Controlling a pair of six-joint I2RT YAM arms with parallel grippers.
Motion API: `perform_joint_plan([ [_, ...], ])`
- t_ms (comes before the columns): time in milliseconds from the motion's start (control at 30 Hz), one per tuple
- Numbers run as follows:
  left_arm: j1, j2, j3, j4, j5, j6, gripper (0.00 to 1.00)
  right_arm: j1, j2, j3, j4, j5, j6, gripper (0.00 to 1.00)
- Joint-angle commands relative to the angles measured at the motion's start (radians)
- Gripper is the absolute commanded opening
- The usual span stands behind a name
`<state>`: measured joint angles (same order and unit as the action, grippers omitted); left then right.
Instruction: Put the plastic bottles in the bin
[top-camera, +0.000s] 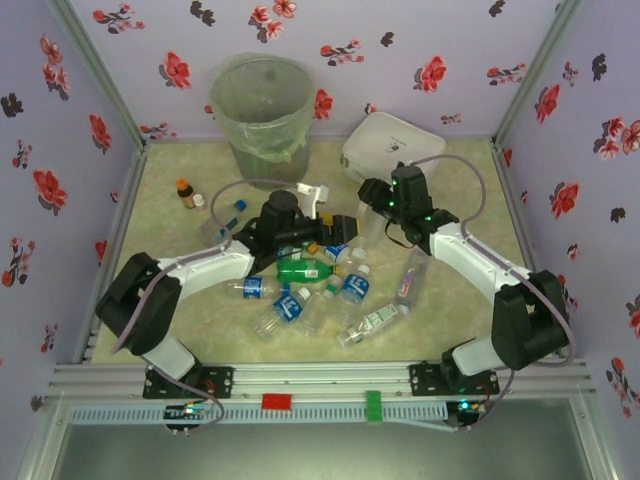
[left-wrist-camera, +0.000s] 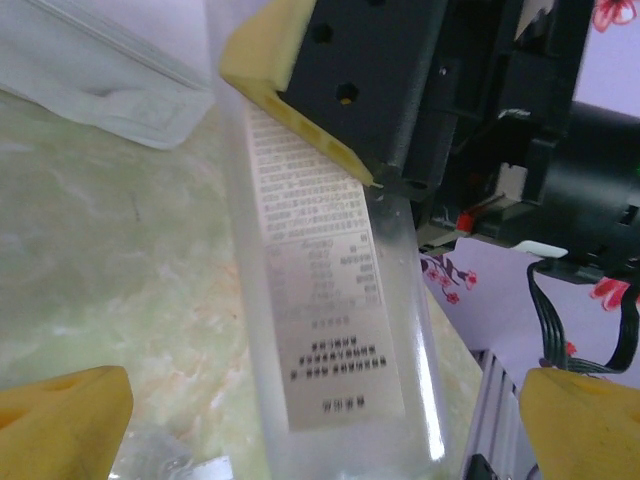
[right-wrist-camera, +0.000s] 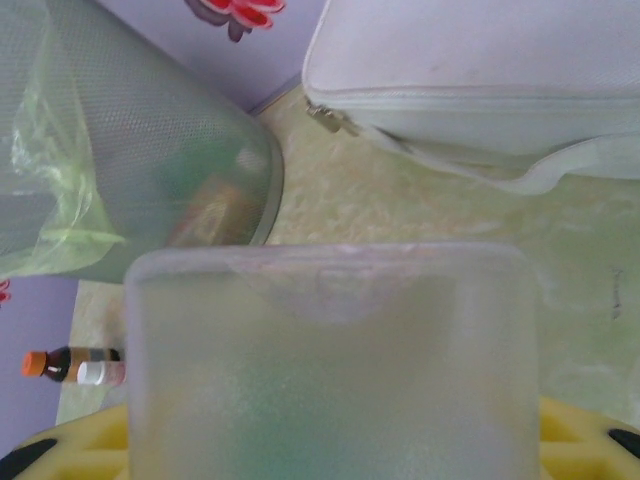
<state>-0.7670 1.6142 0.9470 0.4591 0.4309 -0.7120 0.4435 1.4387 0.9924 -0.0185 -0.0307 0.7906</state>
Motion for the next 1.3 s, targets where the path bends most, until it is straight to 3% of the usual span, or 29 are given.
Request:
perform_joint_plan([
  [0,-0.012,0.054,0.046,0.089,0.06,-0.057,1.0,0.022,-0.028,-0.001,0.027,0.007,0.015,0.38],
  [267,-0.03,0.137,0.079,0.093,0.071,-0.091,0.96,0.041,-0.039,-0.014,0.045,0.028,0.003,0.38],
  [367,-0.029,0.155,0.082,0.089,0.072,-0.098,0.84,0.046,-0.042,-0.013,0.038,0.033,-0.001,0.38],
  [600,-0.028,0.163,0.109,0.057,0.071,-0.076,0.45,0.051,-0.042,-0.016,0.038,0.051,-0.001,0.39],
  [700,-0.027,0.158,0.111,0.052,0.071,-0.071,0.36,0.052,-0.051,-0.014,0.034,0.056,-0.005,0.43],
  [833,-0.021,0.152,0.104,0.052,0.072,-0.079,0.3,0.051,-0.075,-0.002,0.018,0.075,-0.017,0.57],
  [933,-0.015,0.148,0.103,0.049,0.07,-0.086,0.29,0.05,-0.096,0.017,-0.014,0.095,-0.034,0.79],
  [1067,-0.002,0.126,0.107,0.022,0.065,-0.075,0.28,0.04,-0.136,0.038,-0.066,0.141,-0.054,0.98],
  [1267,0.043,0.066,0.142,-0.085,0.049,-0.007,0.27,-0.011,-0.226,0.033,-0.138,0.183,-0.074,1.0],
])
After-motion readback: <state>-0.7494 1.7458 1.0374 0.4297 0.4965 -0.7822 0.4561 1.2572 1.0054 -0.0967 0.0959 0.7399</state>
